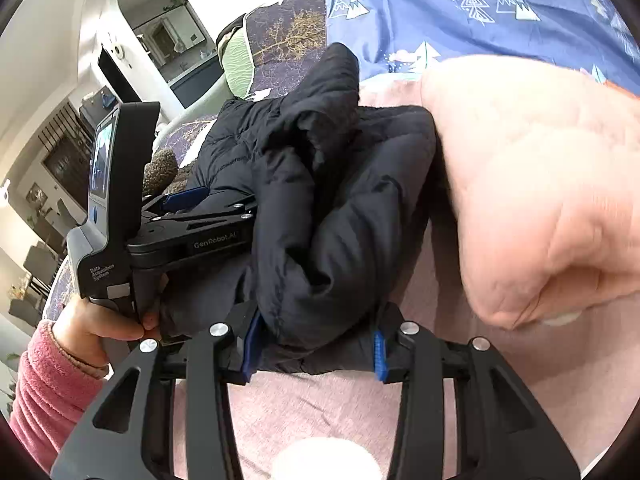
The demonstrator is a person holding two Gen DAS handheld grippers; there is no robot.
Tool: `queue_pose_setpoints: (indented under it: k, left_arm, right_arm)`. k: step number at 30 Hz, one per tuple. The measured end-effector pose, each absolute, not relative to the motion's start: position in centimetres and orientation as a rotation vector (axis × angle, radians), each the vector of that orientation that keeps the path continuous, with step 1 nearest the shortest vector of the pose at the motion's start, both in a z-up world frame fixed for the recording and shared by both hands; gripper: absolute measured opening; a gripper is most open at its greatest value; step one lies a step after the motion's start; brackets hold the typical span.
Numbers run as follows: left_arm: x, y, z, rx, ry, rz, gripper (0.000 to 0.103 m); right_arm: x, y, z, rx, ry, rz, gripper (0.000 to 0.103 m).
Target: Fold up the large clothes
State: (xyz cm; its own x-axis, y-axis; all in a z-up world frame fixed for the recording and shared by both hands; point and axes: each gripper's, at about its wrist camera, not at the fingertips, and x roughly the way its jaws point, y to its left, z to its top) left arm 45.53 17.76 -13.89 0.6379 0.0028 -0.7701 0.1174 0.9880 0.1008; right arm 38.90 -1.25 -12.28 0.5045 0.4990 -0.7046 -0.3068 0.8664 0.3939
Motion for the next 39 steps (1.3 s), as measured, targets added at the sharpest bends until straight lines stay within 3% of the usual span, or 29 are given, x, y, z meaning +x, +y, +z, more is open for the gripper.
queue_pose_setpoints:
  k: [1,3,8,12,17,19,21,23,26,28,29,32,36,39]
  left_arm:
    - [45.5,17.8,-14.0,0.151,0.875,-0.064,0.092]
    - [45.5,17.7,-13.9,0.162,0.870,-0.058,0.092]
    - [44.9,17.6,-14.0,0.154,0.849,-0.057,0.092]
    - [44.5,17.7,-14.3,0.156,0.836,-0.059,0.092]
    - [44.6,17.9,-14.4,0.146,0.831,-0.065,0.092]
    - [44.5,17.9,-14.4,0.145,0.828,-0.065,0.092]
    - [44.6,17.9,-14.4,0.145,0.828,-0.065,0.092]
    - [44.6,17.9,-14.4,0.147,0.829,-0.064,0.092]
    - [44.6,17.9,-14.4,0.150,0.829,-0.062,0.092]
    - [44.5,17.9,-14.4,0.149,0.829,-0.062,0.092]
    - [44.5,17.9,-14.4,0.149,0.828,-0.061,0.092]
    - [44.5,17.8,-14.3,0.144,0.822,-0.051,0.092]
    - [45.2,17.3,-14.4,0.111,0.806,-0.021,0.092]
    - [45.4,16.8,-14.2,0.097,0.799,0.004,0.092]
  right_arm:
    - [39.0,-1.3,-12.4,0.236,0.925,0.498,0.045]
    - [39.9,-1.7,-13.0,0.294,0.971,0.555,0.063]
    - [41.1,-4.1,-14.5,0.539,1.067,0.636,0.063]
    - [40.9,-6.0,-15.1,0.664,1.098,0.677,0.073]
    - [40.0,-7.5,-14.6,0.683,1.093,0.669,0.073]
    - [38.5,-7.8,-13.1,0.632,1.038,0.665,0.068]
    - [37.1,-7.1,-11.3,0.558,0.966,0.665,0.049]
    - [35.9,-6.1,-9.8,0.485,0.904,0.703,0.037]
    - [35.8,-3.8,-9.2,0.364,0.893,0.700,0.028]
    - [37.9,-2.8,-11.3,0.313,0.969,0.563,0.014]
    - [39.2,-2.9,-12.8,0.316,1.014,0.505,0.000]
    - [42.3,-4.0,-16.7,0.438,1.096,0.492,0.000]
    - [42.0,-2.3,-14.5,0.189,0.982,0.379,0.000]
    - [41.0,-3.1,-14.1,0.222,0.997,0.371,0.002]
